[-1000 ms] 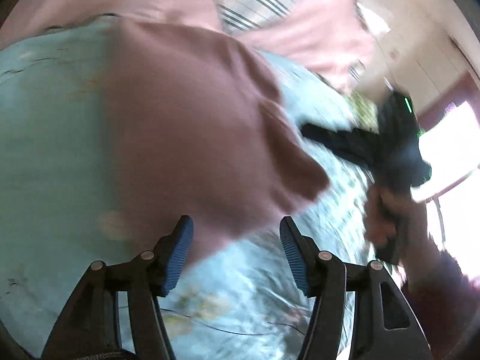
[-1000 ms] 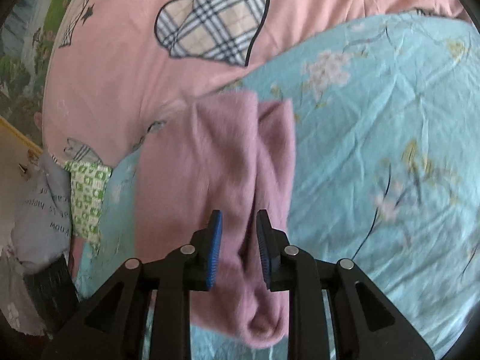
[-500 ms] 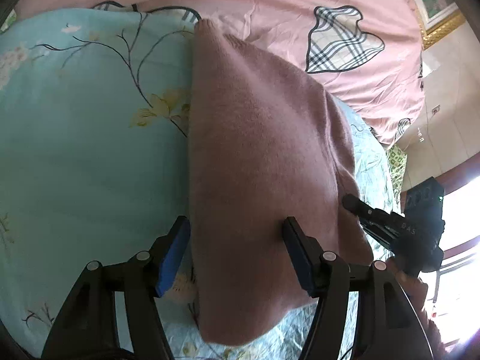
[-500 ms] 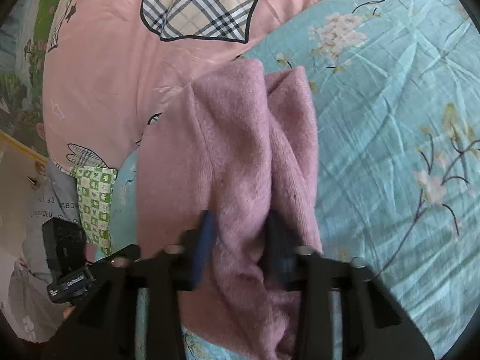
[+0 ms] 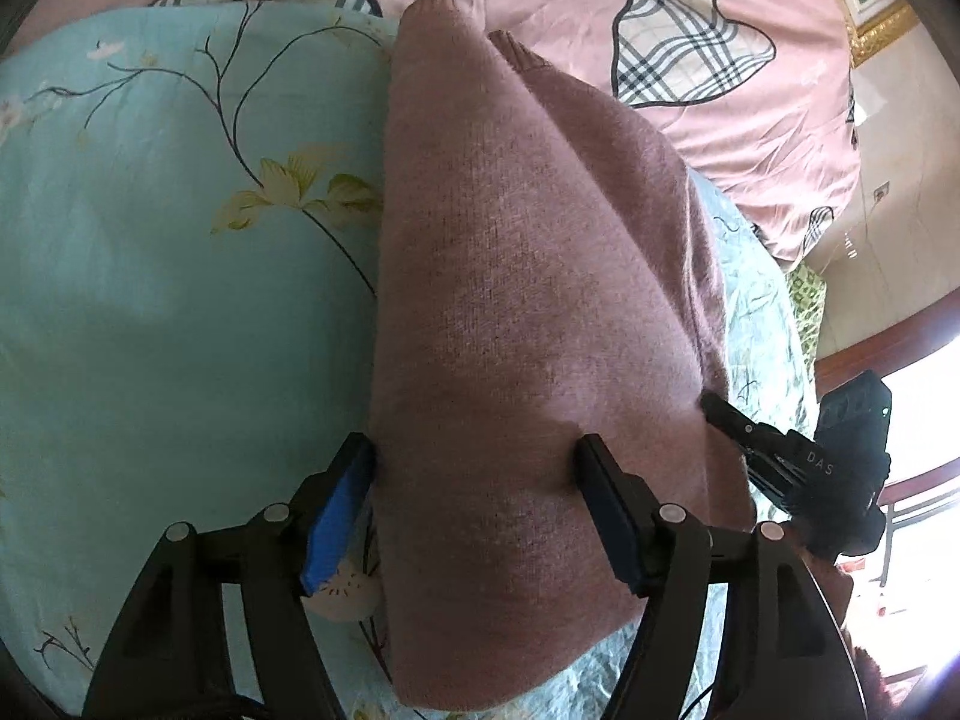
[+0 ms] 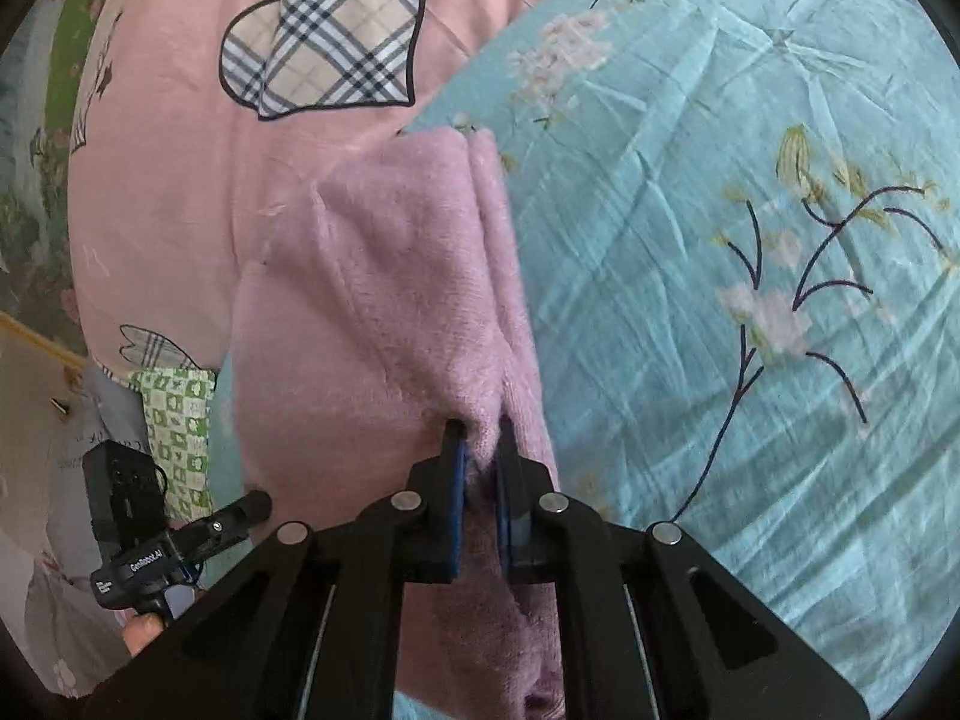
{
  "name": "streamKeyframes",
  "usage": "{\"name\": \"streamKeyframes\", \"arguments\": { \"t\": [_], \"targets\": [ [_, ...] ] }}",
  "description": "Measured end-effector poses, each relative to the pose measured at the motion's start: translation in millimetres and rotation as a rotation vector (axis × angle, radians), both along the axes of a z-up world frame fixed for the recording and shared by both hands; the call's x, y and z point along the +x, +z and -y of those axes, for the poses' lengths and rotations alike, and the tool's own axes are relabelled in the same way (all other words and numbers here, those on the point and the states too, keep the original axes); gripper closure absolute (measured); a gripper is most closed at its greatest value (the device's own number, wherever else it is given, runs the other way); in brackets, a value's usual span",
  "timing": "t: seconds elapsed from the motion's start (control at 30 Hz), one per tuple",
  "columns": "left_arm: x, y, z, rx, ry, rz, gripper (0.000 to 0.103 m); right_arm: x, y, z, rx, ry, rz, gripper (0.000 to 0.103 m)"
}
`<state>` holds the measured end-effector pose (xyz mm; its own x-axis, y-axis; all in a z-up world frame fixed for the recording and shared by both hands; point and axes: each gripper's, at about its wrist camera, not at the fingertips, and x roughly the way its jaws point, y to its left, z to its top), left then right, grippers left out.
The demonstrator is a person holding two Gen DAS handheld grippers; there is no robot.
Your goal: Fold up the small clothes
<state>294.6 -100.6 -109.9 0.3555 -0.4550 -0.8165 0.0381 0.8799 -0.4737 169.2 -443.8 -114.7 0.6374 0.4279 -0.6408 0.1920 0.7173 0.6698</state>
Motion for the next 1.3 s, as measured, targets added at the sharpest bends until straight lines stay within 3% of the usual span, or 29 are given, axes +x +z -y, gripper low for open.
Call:
{"name": "streamKeyframes", "arguments": {
  "t": [0.23,0.3,0.37,0.47,0.63,0.7,0.8,0.87,1.1,1.3],
  "targets": [
    [3,8,-4,0.003,0.007,0.015,0.032,1,32,-10,-0.145,0.034,0.019,0.08],
    [7,3,-7,-0.01,0.029,0.003,0.027,6,36,-9,-0.196,0.042,0.024,0.047],
    [8,-3,-9,-0.027,0.047,-0.007,0.023,14,34,-7,-0.188,0.054,0.03,0.041],
    [14,-14,-9,-0.066,0.05,-0.027,0.022,32,18,-2,-0.131,0.081,0.003,0.041],
    [30,-40,-12,-0.248,0.044,-0.085,0.023,56,-13,-1,0.025,0.173,-0.034,0.044],
    [31,-37,-11,-0.252,0.028,-0.058,0.047,60,-20,0,0.089,0.184,-0.035,0.065],
    [23,-23,-15,-0.272,0.011,-0.017,0.063,57,-17,-2,0.124,0.174,-0.043,0.073],
    [12,-10,-23,-0.301,0.02,0.005,0.065,51,-4,-9,0.13,0.181,-0.021,0.074],
    [-59,38,-97,-0.285,0.07,0.107,0.066,29,36,-81,0.2,0.309,0.068,0.075],
    [-125,42,-179,-0.227,0.157,0.138,0.066,21,28,-175,0.267,0.467,0.096,0.075]
  ]
}}
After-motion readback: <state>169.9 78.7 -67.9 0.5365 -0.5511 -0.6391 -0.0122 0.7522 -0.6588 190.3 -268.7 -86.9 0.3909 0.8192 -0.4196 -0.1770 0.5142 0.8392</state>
